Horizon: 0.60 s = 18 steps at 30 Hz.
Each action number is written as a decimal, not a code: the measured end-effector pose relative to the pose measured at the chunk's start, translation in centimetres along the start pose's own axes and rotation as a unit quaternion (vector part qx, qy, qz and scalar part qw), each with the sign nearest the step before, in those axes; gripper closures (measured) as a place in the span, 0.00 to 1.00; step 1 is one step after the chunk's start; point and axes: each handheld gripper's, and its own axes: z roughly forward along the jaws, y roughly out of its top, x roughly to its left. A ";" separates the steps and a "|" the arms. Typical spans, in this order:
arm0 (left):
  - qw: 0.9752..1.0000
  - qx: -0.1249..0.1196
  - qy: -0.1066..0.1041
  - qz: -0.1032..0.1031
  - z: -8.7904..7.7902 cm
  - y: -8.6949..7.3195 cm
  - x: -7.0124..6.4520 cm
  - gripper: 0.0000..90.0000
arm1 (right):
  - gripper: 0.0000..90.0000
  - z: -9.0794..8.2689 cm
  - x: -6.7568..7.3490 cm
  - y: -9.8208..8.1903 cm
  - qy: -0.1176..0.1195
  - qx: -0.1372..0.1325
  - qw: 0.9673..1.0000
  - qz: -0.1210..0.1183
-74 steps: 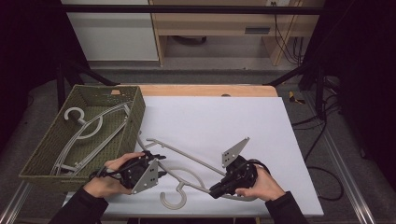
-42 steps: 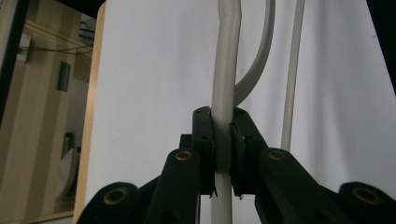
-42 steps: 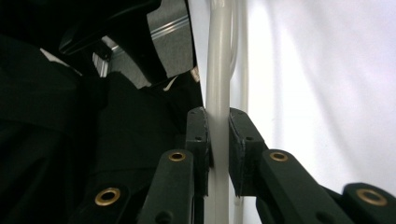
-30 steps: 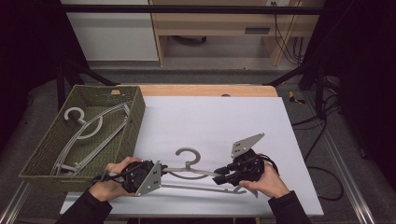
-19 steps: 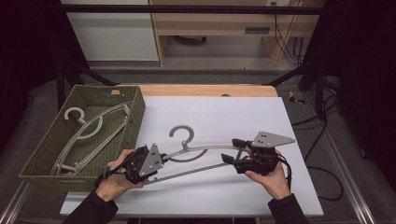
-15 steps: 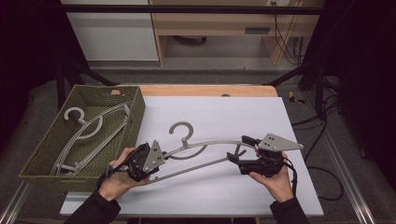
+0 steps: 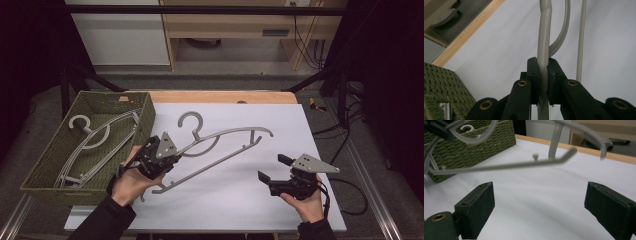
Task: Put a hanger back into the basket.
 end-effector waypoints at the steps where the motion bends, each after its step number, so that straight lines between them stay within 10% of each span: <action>1: 1.000 0.000 0.001 -0.007 -0.3 0.2 0.3 0.92 | 0.10 0.0 -0.1 -0.2 -0.002 0.001 1.000 0.001; 18: 0.998 -0.023 0.031 -0.048 -5.8 1.0 5.6 0.92 | 0.06 -0.6 -0.4 -0.8 -0.035 0.001 0.999 0.000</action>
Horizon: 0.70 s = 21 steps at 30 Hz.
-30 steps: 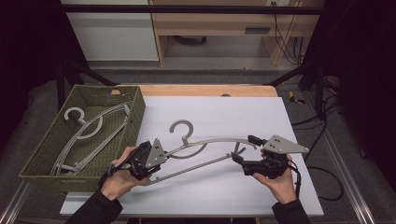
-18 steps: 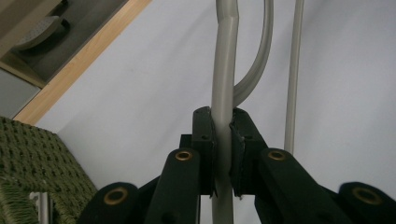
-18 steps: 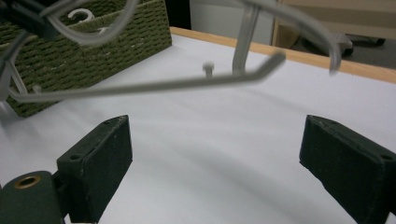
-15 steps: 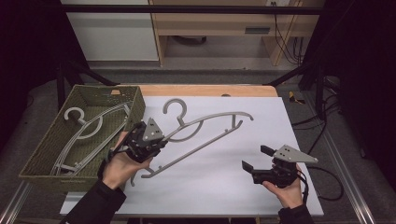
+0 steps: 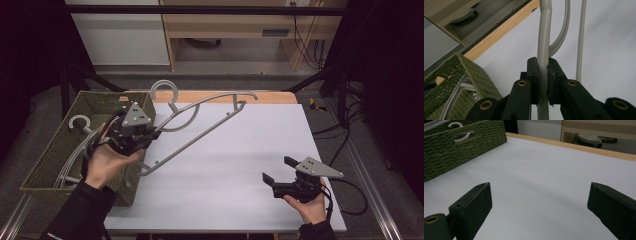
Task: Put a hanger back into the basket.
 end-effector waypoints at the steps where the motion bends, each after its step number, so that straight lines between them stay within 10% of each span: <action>1: 1.000 -0.001 0.002 0.005 -0.3 -0.1 0.3 0.92 | 0.06 0.0 0.0 0.0 -0.005 0.001 1.000 0.001; 21: 0.998 0.003 0.054 -0.031 -5.6 -3.6 7.6 0.92 | 0.03 -0.5 -0.1 0.2 -0.017 -0.009 1.000 0.011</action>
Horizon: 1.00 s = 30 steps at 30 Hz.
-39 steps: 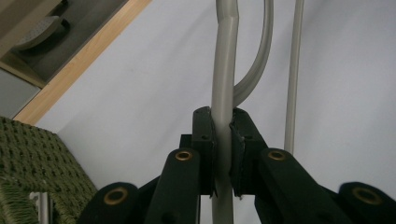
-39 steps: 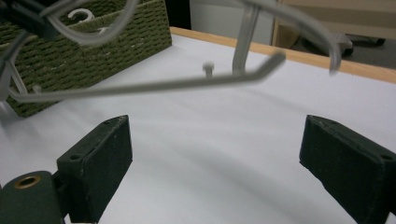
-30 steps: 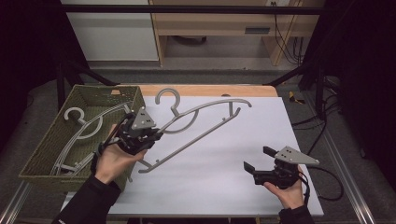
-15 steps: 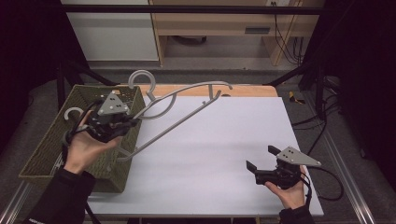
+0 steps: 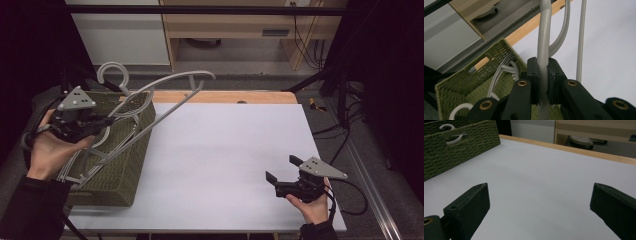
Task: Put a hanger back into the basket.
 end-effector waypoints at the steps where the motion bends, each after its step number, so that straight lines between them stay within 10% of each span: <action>1: 1.000 0.003 0.003 -0.003 0.0 -0.4 0.5 0.92 | 0.03 0.0 -0.1 0.0 -0.004 0.003 1.000 -0.007; 30: 0.993 0.078 0.062 -0.069 1.4 -10.1 8.2 0.92 | 0.03 0.3 -0.2 -0.2 0.001 0.012 1.000 -0.011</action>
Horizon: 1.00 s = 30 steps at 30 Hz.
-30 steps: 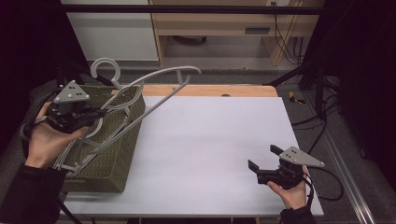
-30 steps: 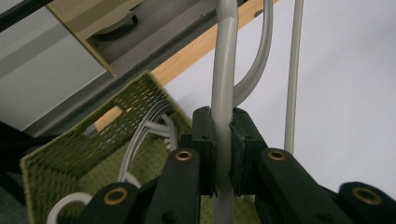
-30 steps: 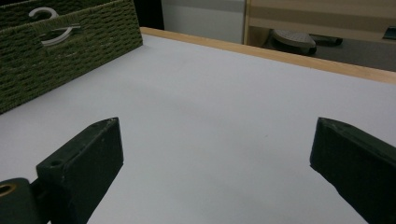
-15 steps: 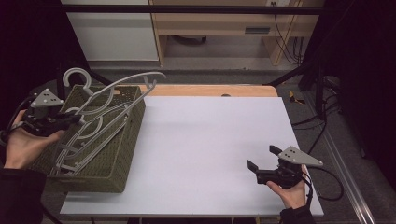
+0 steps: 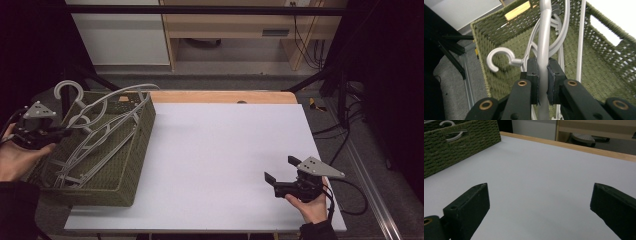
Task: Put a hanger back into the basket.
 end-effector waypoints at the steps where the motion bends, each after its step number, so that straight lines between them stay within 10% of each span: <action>1: 1.000 0.002 0.004 -0.002 0.0 -0.2 0.2 0.92 | 0.03 0.0 0.0 0.0 0.000 0.000 1.000 0.001; 30: 0.998 0.060 0.028 -0.016 3.7 -3.0 1.2 0.91 | 0.03 0.1 0.1 -0.1 -0.001 0.003 1.000 0.000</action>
